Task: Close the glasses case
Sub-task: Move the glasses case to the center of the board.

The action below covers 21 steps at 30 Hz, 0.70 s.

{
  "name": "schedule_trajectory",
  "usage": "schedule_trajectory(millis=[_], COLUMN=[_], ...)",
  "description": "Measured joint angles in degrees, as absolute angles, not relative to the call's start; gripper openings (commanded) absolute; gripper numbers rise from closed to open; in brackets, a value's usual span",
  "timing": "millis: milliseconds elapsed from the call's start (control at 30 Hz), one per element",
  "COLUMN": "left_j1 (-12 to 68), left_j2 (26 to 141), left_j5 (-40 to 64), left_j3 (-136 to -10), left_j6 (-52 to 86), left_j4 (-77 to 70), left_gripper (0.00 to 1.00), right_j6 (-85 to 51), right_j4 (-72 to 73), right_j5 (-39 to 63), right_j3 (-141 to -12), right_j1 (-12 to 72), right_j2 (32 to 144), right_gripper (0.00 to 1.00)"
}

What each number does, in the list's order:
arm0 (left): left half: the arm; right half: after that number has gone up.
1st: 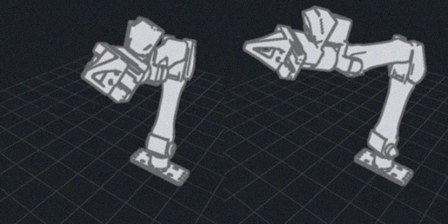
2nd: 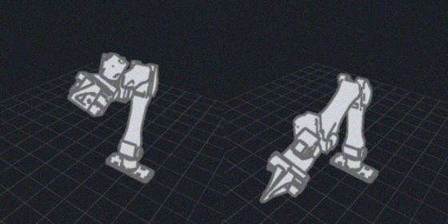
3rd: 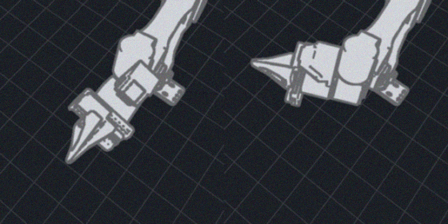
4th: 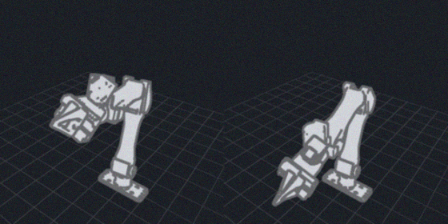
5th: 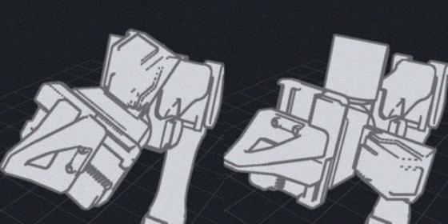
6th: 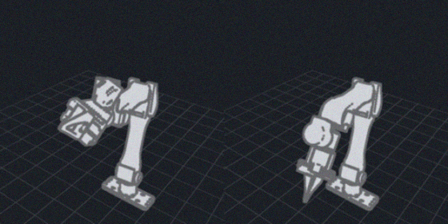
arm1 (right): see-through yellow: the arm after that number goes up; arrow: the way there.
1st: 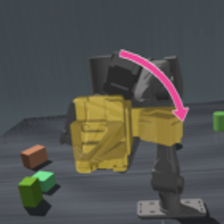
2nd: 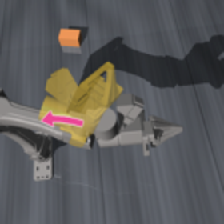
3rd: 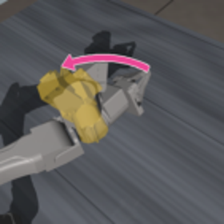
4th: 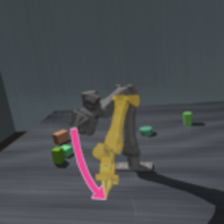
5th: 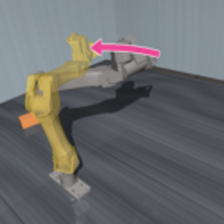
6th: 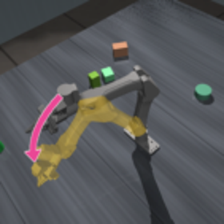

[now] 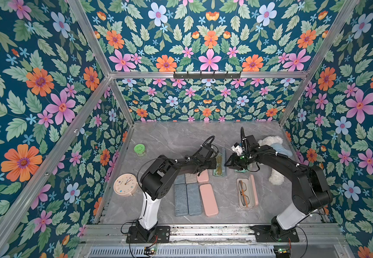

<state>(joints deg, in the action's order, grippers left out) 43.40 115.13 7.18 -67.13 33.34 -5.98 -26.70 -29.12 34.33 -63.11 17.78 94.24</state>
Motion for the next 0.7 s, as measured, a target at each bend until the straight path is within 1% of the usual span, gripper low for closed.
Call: schedule_trajectory(millis=[367,700], left_j1=[43.4,43.4], left_j2=[113.8,113.0], left_j5=[6.9,6.3], left_j3=[-65.4,-64.3], left_j6=[34.3,34.5], left_j4=[-6.9,-7.2], left_gripper=[0.16,0.14], right_j6=[-26.8,-26.9], right_j4=[-28.3,-27.3], right_j5=[34.4,34.7], right_j3=[-63.8,-64.5], right_j1=[17.9,18.5], right_j2=[94.5,97.6], right_gripper=[0.33,0.31])
